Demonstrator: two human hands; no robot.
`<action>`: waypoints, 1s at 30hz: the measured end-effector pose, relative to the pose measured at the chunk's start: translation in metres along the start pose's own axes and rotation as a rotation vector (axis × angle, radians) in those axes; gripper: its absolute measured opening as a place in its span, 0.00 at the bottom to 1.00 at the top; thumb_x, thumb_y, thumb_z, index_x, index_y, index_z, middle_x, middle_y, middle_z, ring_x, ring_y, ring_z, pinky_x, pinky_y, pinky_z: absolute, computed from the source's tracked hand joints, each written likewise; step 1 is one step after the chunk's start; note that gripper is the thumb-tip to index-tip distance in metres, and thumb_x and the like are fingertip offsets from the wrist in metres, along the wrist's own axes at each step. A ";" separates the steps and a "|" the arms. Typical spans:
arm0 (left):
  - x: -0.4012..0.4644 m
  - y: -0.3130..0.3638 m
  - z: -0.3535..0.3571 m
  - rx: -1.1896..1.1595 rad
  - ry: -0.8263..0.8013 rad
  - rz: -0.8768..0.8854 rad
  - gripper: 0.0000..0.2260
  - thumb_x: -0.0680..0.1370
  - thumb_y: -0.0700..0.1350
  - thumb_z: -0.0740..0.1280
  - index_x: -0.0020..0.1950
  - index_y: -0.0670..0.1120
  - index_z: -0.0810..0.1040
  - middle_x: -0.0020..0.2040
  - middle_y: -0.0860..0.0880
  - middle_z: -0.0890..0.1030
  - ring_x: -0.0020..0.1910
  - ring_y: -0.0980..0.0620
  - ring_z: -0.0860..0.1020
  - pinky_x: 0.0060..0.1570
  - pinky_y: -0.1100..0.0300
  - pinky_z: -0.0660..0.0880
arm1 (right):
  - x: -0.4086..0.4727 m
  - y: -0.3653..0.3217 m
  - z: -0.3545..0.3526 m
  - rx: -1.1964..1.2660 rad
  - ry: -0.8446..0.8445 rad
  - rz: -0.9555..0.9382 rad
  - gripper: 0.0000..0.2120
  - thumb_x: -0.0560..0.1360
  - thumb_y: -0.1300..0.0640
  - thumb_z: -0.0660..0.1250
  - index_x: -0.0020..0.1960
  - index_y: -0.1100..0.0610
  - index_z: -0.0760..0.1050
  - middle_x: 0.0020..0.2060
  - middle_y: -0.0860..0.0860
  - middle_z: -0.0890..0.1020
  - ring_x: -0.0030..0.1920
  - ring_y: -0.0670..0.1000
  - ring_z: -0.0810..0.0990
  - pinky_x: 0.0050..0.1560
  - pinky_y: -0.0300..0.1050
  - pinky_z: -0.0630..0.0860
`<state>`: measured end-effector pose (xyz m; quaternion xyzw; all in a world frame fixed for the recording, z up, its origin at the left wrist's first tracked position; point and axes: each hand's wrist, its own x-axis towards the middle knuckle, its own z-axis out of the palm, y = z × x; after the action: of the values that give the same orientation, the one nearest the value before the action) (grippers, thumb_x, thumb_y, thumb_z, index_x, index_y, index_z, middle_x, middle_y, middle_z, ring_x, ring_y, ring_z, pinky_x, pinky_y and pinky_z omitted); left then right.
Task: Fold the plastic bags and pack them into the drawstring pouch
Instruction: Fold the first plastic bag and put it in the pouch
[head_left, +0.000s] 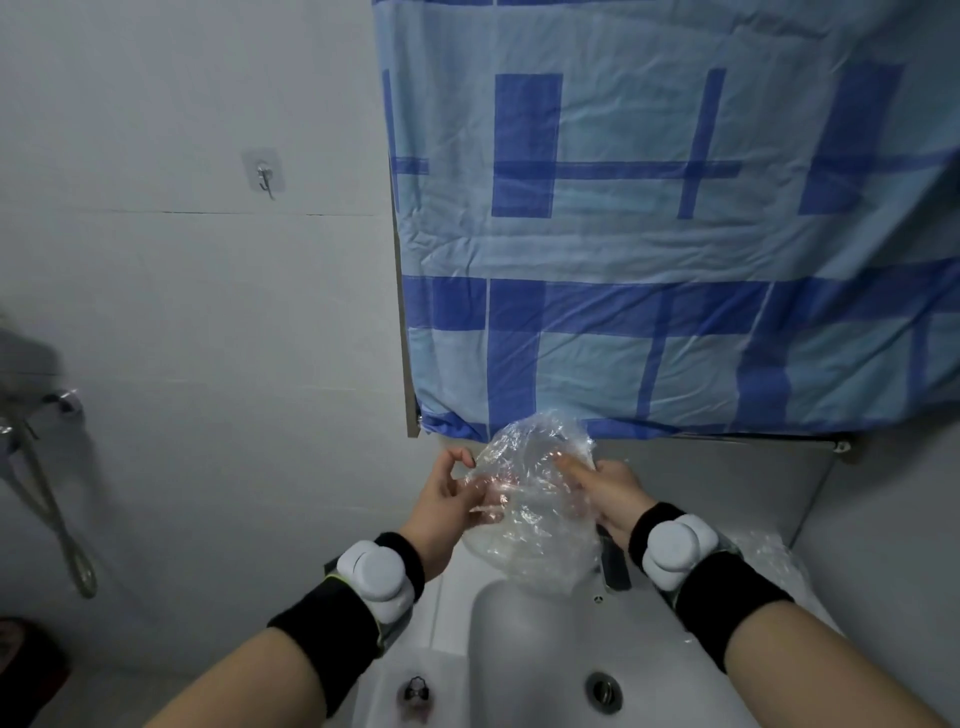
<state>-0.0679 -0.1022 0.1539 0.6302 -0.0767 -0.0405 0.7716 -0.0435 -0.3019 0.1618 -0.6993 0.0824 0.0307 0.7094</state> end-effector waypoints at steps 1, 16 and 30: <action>0.001 0.002 -0.001 -0.019 0.009 0.004 0.10 0.80 0.32 0.57 0.44 0.46 0.64 0.41 0.43 0.80 0.32 0.53 0.80 0.35 0.58 0.78 | 0.001 0.001 -0.002 0.032 -0.086 0.047 0.24 0.62 0.46 0.76 0.47 0.64 0.78 0.38 0.57 0.83 0.35 0.53 0.82 0.37 0.45 0.80; -0.004 0.011 -0.012 -0.062 -0.112 -0.135 0.12 0.74 0.34 0.68 0.55 0.44 0.81 0.52 0.44 0.80 0.48 0.50 0.80 0.49 0.60 0.77 | -0.014 -0.003 -0.002 0.180 -0.533 0.092 0.17 0.67 0.68 0.68 0.56 0.67 0.77 0.49 0.60 0.84 0.48 0.54 0.84 0.47 0.43 0.80; -0.002 0.007 -0.017 0.182 -0.002 -0.094 0.21 0.70 0.33 0.73 0.62 0.41 0.75 0.52 0.45 0.81 0.38 0.55 0.81 0.41 0.65 0.78 | -0.017 -0.010 0.002 0.064 -0.255 -0.081 0.23 0.61 0.54 0.75 0.50 0.67 0.80 0.53 0.63 0.80 0.46 0.57 0.82 0.54 0.52 0.78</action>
<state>-0.0672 -0.0841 0.1577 0.7004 -0.0508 -0.0701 0.7085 -0.0582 -0.2985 0.1745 -0.6696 -0.0358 0.0877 0.7366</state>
